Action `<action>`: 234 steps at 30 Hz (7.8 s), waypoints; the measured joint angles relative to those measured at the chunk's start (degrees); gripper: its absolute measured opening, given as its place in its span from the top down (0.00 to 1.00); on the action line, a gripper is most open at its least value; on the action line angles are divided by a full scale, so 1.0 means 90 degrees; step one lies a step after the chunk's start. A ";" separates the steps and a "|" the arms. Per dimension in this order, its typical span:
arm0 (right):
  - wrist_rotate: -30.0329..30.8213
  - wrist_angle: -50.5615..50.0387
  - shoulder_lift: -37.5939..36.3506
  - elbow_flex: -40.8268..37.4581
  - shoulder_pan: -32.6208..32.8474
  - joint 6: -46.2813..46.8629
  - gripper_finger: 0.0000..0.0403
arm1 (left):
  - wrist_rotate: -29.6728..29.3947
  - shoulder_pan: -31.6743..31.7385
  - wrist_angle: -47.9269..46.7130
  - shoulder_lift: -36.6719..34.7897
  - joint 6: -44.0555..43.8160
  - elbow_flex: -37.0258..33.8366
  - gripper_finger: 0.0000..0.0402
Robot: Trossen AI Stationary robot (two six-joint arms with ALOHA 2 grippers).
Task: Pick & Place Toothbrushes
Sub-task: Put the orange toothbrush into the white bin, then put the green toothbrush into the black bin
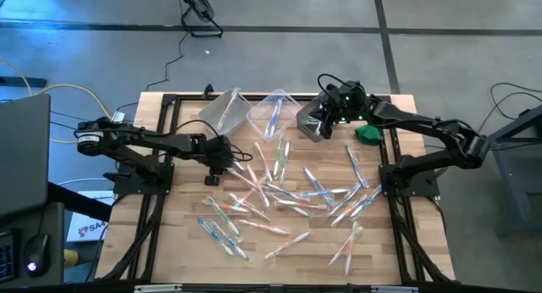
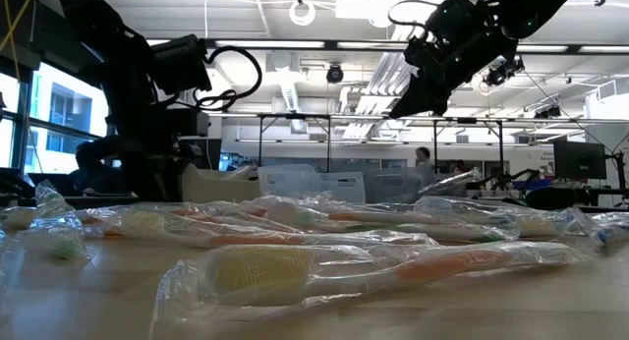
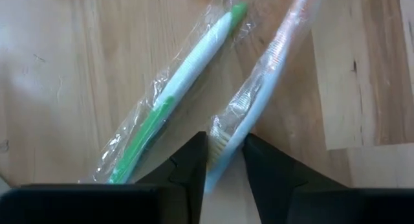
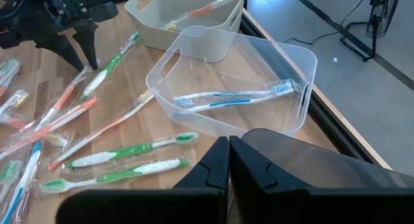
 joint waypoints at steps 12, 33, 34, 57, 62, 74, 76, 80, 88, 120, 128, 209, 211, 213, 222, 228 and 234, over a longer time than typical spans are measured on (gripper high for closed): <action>0.0000 -0.0005 0.0000 0.0000 0.0000 0.0000 0.99 | 0.0565 -0.0007 -0.0773 0.0000 -0.0010 0.0005 0.98; 0.0328 -0.0005 0.0000 0.0001 0.0002 0.0058 0.99 | 0.0064 0.0004 -0.2067 -0.1606 -0.0722 -0.0041 0.97; 0.0318 -0.0008 0.0000 0.0000 0.0003 0.0076 0.99 | -0.0007 0.0004 -0.2066 -0.1703 -0.0799 -0.0041 0.97; 0.0310 -0.0346 0.0000 0.0002 0.0003 -0.0021 0.99 | -0.3818 0.0007 0.0415 -0.2708 -0.3009 -0.0015 0.96; 0.0311 -0.0342 0.0000 0.0002 0.0003 -0.0168 0.99 | -0.4959 0.0010 0.0681 -0.2708 -0.3009 -0.0012 0.96; 0.0321 -0.0196 0.0000 0.0002 0.0003 -0.0165 0.99 | -0.3357 0.2002 0.0659 -0.2606 -0.2840 -0.0012 0.96; 0.0327 -0.0192 0.0000 0.0002 0.0002 -0.0161 0.99 | -0.2926 0.2388 0.0666 -0.2517 -0.2834 -0.0012 0.96; 0.0326 -0.0192 0.0000 0.0002 0.0003 -0.0114 0.99 | -0.2141 0.2946 0.0726 -0.2184 -0.2792 -0.0007 0.96; 0.0329 -0.0194 0.0000 0.0002 0.0002 -0.0104 0.99 | -0.1957 0.3310 0.1357 -0.1375 -0.2620 -0.0010 0.96; 0.0311 -0.0212 0.0000 0.0002 0.0002 -0.0109 0.99 | -0.1732 0.3298 0.1530 -0.1112 -0.2642 -0.0010 0.96; 0.0311 -0.0272 0.0000 0.0002 0.0003 -0.0114 0.99 | -0.1797 0.3298 0.1638 -0.1115 -0.2870 -0.0010 0.90; -0.1083 -0.0498 0.0000 0.0000 0.0001 -0.0823 0.99 | -0.0882 0.1118 -0.0127 -0.2463 -0.2626 0.1010 0.98; -0.1250 -0.0502 0.0000 0.0000 0.0003 -0.0891 0.99 | -0.0880 0.1114 -0.0099 -0.2463 -0.2638 0.1010 0.98; -0.1302 -0.0558 0.0000 0.0000 0.0003 -0.0818 0.99 | -0.0910 0.1020 -0.0137 -0.2460 -0.2603 0.1047 0.98; -0.1173 -0.0887 0.0000 0.0000 0.0001 -0.0654 0.99 | -0.1310 0.0659 -0.0812 -0.2458 -0.1606 0.1384 1.00; -0.1173 -0.0728 0.0000 0.0000 0.0003 -0.0643 0.99 | -0.1332 0.0670 -0.1040 -0.2087 -0.0996 0.1418 1.00; -0.1173 -0.0566 0.0000 0.0000 0.0003 -0.0592 0.99 | -0.1268 0.0670 -0.1060 -0.1336 -0.0998 0.1421 1.00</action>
